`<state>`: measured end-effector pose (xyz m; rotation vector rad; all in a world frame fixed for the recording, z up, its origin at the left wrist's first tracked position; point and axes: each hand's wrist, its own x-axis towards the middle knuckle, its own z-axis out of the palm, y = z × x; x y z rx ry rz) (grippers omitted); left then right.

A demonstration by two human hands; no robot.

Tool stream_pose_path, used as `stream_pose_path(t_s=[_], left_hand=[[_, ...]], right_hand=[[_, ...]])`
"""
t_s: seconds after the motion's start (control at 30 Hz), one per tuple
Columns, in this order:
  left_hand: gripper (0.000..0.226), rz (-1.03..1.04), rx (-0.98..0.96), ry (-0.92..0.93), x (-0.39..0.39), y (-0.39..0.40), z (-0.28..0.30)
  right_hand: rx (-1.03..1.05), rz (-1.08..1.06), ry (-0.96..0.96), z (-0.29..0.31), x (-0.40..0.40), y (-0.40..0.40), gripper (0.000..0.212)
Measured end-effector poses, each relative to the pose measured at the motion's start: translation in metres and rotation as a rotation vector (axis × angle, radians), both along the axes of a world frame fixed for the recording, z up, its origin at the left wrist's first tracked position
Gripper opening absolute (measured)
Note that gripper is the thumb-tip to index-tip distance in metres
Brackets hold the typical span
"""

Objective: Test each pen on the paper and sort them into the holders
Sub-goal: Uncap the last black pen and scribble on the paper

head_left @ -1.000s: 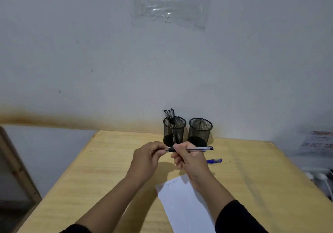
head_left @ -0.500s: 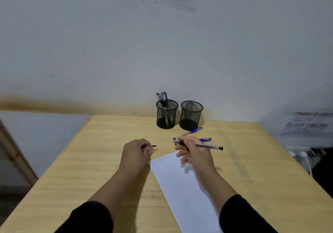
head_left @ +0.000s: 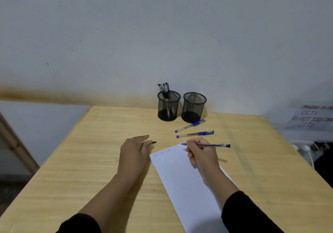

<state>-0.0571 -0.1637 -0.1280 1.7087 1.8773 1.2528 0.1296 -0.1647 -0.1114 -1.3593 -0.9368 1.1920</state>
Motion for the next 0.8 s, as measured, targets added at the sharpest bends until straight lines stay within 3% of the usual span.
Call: stream_pose_path(t_s=[0.17, 0.33, 0.8], left_hand=[[0.023, -0.132, -0.006, 0.156, 0.020, -0.026, -0.014], [0.030, -0.071, -0.043, 0.142, 0.023, -0.028, -0.024], [0.035, -0.052, -0.050, 0.185, 0.022, -0.023, -0.027]], right_hand=[[-0.013, -0.031, -0.240, -0.010, -0.009, 0.015, 0.016], [0.073, 0.078, -0.564, -0.009, -0.019, 0.028, 0.016], [0.177, 0.145, -0.715, -0.021, -0.020, 0.031, 0.009]])
